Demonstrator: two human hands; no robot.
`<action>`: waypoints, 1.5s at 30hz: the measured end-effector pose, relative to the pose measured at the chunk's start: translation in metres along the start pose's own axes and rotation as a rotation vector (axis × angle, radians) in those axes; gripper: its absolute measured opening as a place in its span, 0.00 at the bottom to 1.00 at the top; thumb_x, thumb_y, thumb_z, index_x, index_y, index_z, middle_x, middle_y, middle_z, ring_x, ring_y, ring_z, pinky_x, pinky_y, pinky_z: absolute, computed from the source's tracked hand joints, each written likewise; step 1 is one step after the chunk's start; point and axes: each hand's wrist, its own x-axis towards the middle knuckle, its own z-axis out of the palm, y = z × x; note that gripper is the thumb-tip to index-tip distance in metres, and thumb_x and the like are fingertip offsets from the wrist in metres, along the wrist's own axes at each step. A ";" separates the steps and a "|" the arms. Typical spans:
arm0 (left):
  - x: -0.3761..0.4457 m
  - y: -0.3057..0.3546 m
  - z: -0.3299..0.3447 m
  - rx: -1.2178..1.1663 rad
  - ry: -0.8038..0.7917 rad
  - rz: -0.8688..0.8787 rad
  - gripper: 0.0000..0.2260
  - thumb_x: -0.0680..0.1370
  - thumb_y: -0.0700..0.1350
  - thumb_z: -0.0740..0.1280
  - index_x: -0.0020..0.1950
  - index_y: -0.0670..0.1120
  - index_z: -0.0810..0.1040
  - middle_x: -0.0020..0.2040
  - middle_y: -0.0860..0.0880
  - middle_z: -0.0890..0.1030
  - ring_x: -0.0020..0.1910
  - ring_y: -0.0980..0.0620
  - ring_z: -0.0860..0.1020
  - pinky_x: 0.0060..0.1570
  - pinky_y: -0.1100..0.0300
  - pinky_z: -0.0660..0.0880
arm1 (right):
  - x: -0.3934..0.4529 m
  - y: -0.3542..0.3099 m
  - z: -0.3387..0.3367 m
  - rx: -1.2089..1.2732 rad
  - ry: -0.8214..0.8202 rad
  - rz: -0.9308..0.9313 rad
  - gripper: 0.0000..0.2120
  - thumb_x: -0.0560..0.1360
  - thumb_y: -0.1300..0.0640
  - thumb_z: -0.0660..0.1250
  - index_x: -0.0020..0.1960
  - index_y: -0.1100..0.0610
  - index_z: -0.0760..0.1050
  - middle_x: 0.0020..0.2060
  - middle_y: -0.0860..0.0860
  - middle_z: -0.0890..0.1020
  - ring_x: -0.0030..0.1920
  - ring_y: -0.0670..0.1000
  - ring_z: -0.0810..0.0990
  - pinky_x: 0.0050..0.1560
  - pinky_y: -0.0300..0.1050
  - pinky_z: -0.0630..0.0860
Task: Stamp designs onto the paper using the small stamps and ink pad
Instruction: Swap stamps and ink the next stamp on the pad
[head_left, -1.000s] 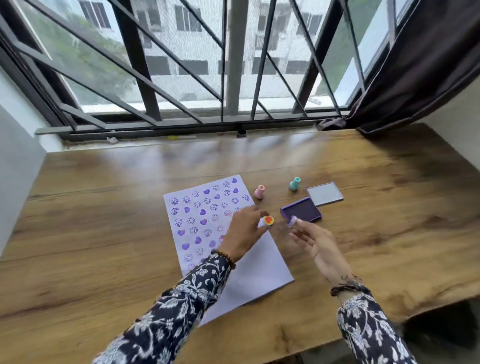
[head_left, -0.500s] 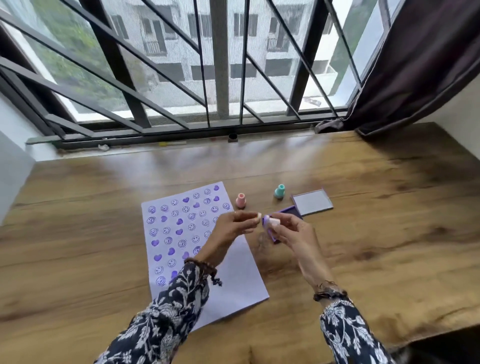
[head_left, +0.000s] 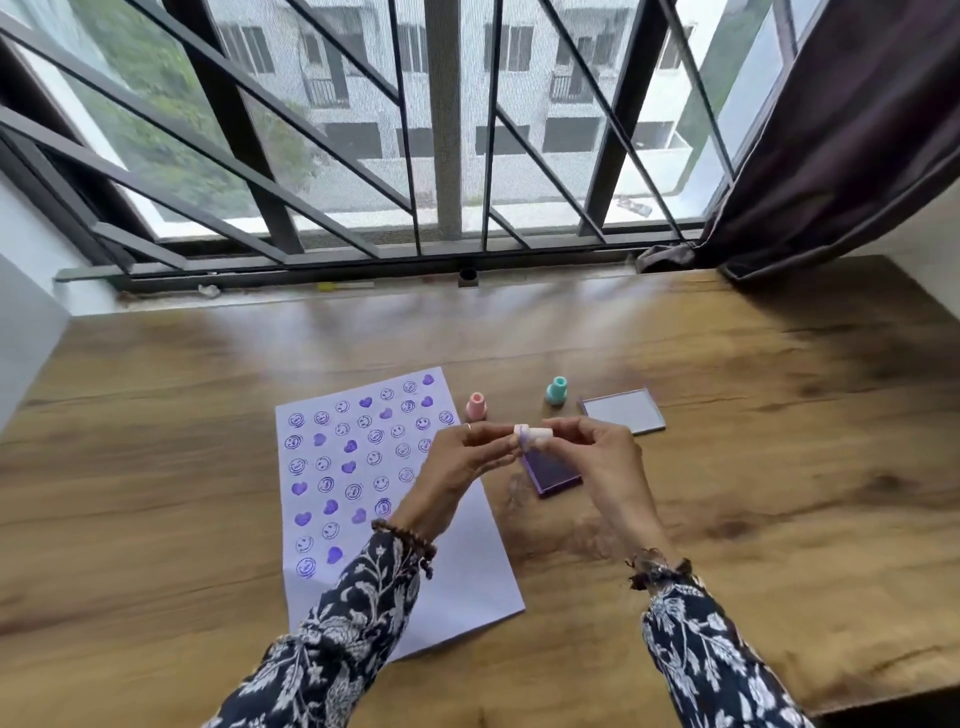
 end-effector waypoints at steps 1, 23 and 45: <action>0.001 -0.003 0.000 -0.015 0.027 0.004 0.11 0.67 0.43 0.72 0.48 0.42 0.83 0.41 0.50 0.86 0.45 0.55 0.82 0.44 0.69 0.77 | 0.003 0.000 0.000 0.014 -0.020 0.005 0.11 0.63 0.55 0.77 0.44 0.57 0.84 0.39 0.55 0.86 0.42 0.49 0.84 0.48 0.44 0.79; 0.022 -0.032 -0.024 1.060 0.603 0.145 0.27 0.70 0.48 0.71 0.66 0.47 0.66 0.62 0.45 0.73 0.62 0.45 0.69 0.57 0.53 0.60 | 0.078 -0.004 0.034 -0.965 -0.034 -0.370 0.15 0.76 0.62 0.58 0.61 0.58 0.72 0.57 0.57 0.77 0.50 0.61 0.79 0.48 0.52 0.75; -0.008 0.003 -0.007 -0.057 0.388 0.204 0.10 0.72 0.39 0.70 0.52 0.47 0.80 0.48 0.47 0.84 0.47 0.53 0.82 0.45 0.65 0.79 | 0.020 -0.010 0.048 0.227 -0.194 -0.054 0.08 0.76 0.65 0.62 0.55 0.62 0.75 0.47 0.57 0.80 0.46 0.50 0.79 0.43 0.38 0.79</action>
